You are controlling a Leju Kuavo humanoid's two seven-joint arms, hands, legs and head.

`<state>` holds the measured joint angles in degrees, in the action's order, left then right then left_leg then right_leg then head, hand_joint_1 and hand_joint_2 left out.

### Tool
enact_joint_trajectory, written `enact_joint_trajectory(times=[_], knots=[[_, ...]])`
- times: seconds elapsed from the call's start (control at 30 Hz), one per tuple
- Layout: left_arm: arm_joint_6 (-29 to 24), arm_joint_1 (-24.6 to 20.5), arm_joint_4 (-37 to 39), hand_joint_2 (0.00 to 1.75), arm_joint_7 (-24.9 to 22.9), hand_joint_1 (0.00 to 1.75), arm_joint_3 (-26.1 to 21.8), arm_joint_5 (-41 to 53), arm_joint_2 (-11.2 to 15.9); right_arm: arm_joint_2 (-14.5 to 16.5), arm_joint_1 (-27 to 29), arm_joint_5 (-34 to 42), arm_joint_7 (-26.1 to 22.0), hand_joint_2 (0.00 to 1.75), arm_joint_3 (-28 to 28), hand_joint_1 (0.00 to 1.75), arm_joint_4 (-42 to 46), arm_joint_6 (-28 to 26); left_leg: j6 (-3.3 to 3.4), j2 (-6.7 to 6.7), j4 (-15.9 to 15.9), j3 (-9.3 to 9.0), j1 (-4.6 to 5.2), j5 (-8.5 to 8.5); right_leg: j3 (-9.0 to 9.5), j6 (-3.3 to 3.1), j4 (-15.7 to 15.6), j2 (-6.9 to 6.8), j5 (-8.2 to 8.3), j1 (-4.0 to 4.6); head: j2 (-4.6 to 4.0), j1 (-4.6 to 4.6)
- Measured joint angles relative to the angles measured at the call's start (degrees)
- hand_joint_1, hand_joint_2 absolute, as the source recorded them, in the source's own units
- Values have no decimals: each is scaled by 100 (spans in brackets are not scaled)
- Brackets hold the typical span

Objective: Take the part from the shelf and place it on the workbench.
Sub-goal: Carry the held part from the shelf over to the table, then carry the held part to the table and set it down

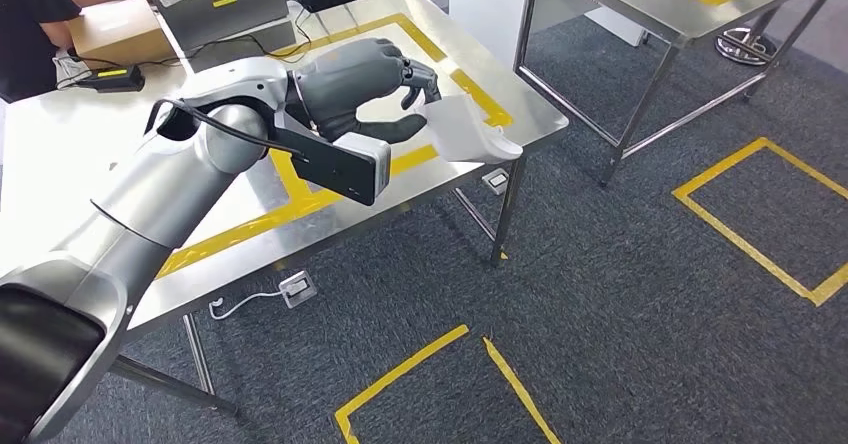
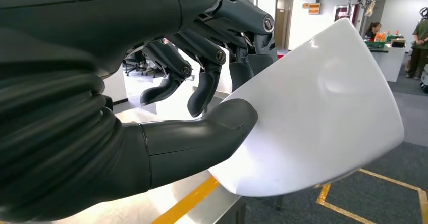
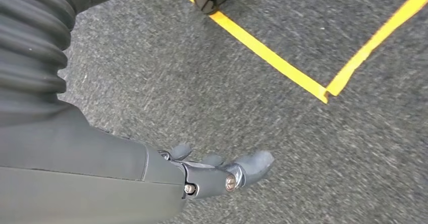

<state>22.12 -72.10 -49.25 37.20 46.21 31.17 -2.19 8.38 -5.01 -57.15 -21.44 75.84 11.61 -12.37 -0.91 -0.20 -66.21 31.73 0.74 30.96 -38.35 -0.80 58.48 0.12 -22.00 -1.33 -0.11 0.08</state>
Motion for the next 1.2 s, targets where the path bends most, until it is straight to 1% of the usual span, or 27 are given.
enact_joint_trajectory(times=[0.03,0.07,0.1,0.13,0.17,0.2,0.23,0.27,0.3,0.33,0.43,0.47,0.5,0.57,0.6,0.63,0.67,0.73,0.77,0.8,0.83,0.87,0.93,1.0,1.1,1.13,1.2], knots=[[0,6,3,175,1,175,1,-1,4,-1,0,-3,0,175,0,0,0,-1,-22,-1,-350,247,-10,110,46,-20,-1,6,-49,0,0,-3],[0,18,8,175,0,175,1,-1,8,-1,0,-5,0,175,0,0,0,0,-36,-1,-630,482,-18,295,96,-28,0,13,-102,1,0,-4],[-1,31,15,175,0,175,2,-1,11,-1,2,-7,0,175,0,0,0,1,-43,-1,-783,659,-24,463,155,-29,1,22,-157,3,0,-5],[-1,41,22,175,-1,175,2,0,15,-1,4,-9,0,175,1,0,0,1,-41,-1,-794,768,-27,541,224,-26,1,35,-214,6,0,-5],[-4,44,27,175,-1,175,2,1,20,-1,5,-9,1,175,1,0,0,2,-24,-1,-632,786,-27,462,298,-21,2,49,-267,13,0,-6],[-9,43,29,175,-1,175,2,1,28,-1,6,-9,1,175,2,0,0,2,8,-2,-317,723,-21,227,376,-14,2,62,-317,22,0,-6],[-14,37,30,175,-3,175,1,2,37,3,7,-9,3,175,2,0,0,2,55,-4,80,621,-10,-110,442,-5,2,74,-361,27,0,-5],[-22,29,31,175,-16,175,1,2,45,9,6,-8,10,175,2,0,0,2,91,-13,420,534,11,-377,494,13,9,89,-399,36,0,-3],[-33,21,33,175,-35,175,0,2,49,15,3,-8,17,175,2,0,0,2,122,-23,661,458,31,-565,524,40,15,97,-436,40,0,-2],[-46,15,34,175,-62,175,0,4,50,21,-1,-7,26,175,1,0,0,2,146,-31,776,422,48,-666,537,71,22,104,-466,39,0,-2],[-104,5,34,175,-132,175,-3,25,46,20,-4,-2,37,175,1,0,1,2,212,-30,842,347,29,-722,540,156,60,97,-551,42,0,-5],[-129,-2,34,175,-148,175,-5,36,45,21,-3,2,36,175,2,0,2,8,242,-24,871,317,12,-728,486,177,180,84,-624,44,0,-1],[-158,-6,35,175,-165,175,-7,51,43,21,-2,7,35,175,2,0,2,14,270,-16,896,288,-5,-728,357,199,430,68,-746,45,0,3],[-202,-4,42,175,-195,175,-9,87,40,20,-1,22,31,175,2,0,2,27,301,-10,894,269,-6,-693,-61,235,1165,42,-1031,37,0,10],[-215,4,49,175,-208,175,-9,103,42,18,2,29,28,175,2,0,2,29,304,-11,884,264,-7,-671,-270,250,1480,36,-1101,33,0,10],[-222,11,58,175,-220,175,-9,115,43,15,6,36,27,175,2,0,2,30,300,-13,870,259,-10,-646,-394,261,1608,30,-1065,29,0,11],[-227,14,67,175,-228,175,-9,122,46,12,9,40,26,175,2,0,2,31,289,-15,851,248,-15,-619,-412,268,1524,23,-927,23,0,11],[-238,11,79,175,-238,175,-9,126,51,7,8,49,23,175,2,0,2,35,244,-18,790,223,-31,-545,-160,281,827,-3,-488,6,0,11],[-245,5,81,175,-245,175,-10,127,56,8,6,52,22,175,2,0,2,46,211,-24,745,226,-25,-500,-8,276,484,-9,-347,5,0,14],[-251,0,84,175,-257,175,-13,133,63,9,4,56,23,175,2,0,2,62,178,-28,709,233,-15,-461,98,253,253,-9,-274,3,0,14],[-256,-5,87,175,-268,175,-16,143,72,11,2,60,26,175,2,0,2,78,152,-32,686,238,-1,-433,147,222,154,-2,-271,1,0,16],[-259,-10,93,175,-281,175,-21,155,86,13,2,61,34,175,2,0,2,94,160,-33,678,243,16,-414,162,190,148,10,-287,3,0,18],[-260,-23,112,175,-296,175,-27,179,118,14,4,61,53,175,2,0,2,112,257,-23,696,229,25,-400,178,156,141,25,-286,-2,0,16],[-258,-53,134,175,-305,175,-32,193,149,25,3,56,65,175,2,0,2,128,335,-13,750,189,46,-407,223,159,83,39,-278,-32,0,16],[-268,-131,163,175,-309,175,-61,232,184,27,-5,38,55,175,2,0,5,146,383,16,1323,-211,11,-627,324,171,6,36,-270,-18,0,-17],[-278,-163,178,175,-313,175,-69,246,192,17,-6,33,48,175,2,0,7,149,386,34,1509,-346,-30,-706,266,183,152,33,-348,-11,0,-28],[-298,-200,212,175,-320,175,-74,270,198,10,-2,25,37,175,2,0,7,154,326,60,1609,-414,-86,-744,-8,251,687,29,-605,-39,0,-33]])
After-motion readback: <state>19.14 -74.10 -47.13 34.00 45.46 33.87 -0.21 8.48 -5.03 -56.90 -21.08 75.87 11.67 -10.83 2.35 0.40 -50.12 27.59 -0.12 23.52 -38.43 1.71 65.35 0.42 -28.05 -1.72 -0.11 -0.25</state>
